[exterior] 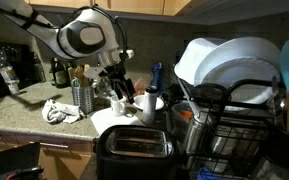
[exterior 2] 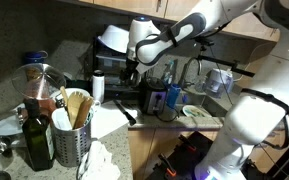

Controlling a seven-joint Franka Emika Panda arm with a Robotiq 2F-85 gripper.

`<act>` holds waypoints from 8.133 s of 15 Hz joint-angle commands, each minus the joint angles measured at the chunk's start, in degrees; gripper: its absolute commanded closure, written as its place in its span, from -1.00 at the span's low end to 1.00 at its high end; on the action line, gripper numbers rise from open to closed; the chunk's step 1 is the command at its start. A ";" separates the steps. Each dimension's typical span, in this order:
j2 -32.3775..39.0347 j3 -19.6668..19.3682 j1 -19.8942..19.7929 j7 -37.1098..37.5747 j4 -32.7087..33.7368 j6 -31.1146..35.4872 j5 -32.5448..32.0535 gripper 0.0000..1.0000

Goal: Place the white flask inside the white mug

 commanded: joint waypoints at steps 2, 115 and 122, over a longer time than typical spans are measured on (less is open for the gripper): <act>10.14 -2.27 2.80 3.21 10.54 1.23 -0.43 -1.00; 8.80 -1.93 8.32 -42.97 32.92 -28.00 34.93 0.01; 11.09 -0.63 8.76 -43.03 33.10 -24.03 35.35 0.01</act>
